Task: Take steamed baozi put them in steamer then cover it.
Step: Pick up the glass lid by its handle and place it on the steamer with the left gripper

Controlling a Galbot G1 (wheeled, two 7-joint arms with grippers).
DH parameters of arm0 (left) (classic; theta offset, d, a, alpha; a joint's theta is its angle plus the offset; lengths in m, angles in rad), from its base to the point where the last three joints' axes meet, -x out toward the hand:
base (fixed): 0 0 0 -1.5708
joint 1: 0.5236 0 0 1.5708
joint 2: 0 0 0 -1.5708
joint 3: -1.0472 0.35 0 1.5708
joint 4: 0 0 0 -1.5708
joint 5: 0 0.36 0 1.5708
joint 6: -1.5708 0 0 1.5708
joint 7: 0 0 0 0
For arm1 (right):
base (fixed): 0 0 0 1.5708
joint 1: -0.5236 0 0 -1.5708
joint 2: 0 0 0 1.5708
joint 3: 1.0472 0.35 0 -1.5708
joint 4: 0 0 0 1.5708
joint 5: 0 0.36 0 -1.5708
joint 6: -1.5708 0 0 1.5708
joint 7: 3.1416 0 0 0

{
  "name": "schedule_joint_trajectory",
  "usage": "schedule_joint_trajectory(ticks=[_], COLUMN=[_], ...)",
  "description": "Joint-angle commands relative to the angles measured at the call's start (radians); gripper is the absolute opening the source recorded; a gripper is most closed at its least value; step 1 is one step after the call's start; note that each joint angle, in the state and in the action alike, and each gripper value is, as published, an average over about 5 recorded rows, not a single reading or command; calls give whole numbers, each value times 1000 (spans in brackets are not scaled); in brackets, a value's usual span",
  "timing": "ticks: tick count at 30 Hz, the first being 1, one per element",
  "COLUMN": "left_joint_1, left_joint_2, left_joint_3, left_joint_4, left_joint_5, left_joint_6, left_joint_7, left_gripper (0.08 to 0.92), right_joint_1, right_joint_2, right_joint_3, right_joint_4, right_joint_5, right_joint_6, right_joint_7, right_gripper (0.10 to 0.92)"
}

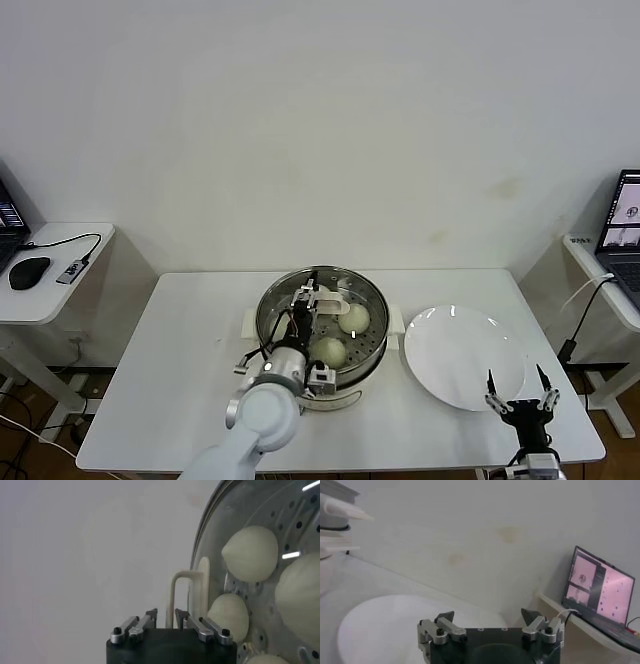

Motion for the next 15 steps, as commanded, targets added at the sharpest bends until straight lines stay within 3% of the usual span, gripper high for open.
schedule_joint_trajectory(ticks=[1, 9, 15], left_joint_1=[141, 391, 625], left_joint_2=[65, 138, 142], left_joint_3=[-43, -146, -278], left_joint_4=[-177, -416, -527], left_joint_5=[-57, -276, -537], left_joint_6=[-7, -74, -170], left_joint_7=[-19, -107, -278], left_gripper=[523, 756, 821], right_joint_1=[-1, -9, -22], right_joint_2=[4, 5, 2], right_joint_3=[-1, -7, -15], right_joint_4=[3, 4, 15], right_joint_5=[-4, -12, -13], right_joint_6=[-1, 3, 10], right_joint_7=[0, 0, 0], right_gripper=[823, 823, 823])
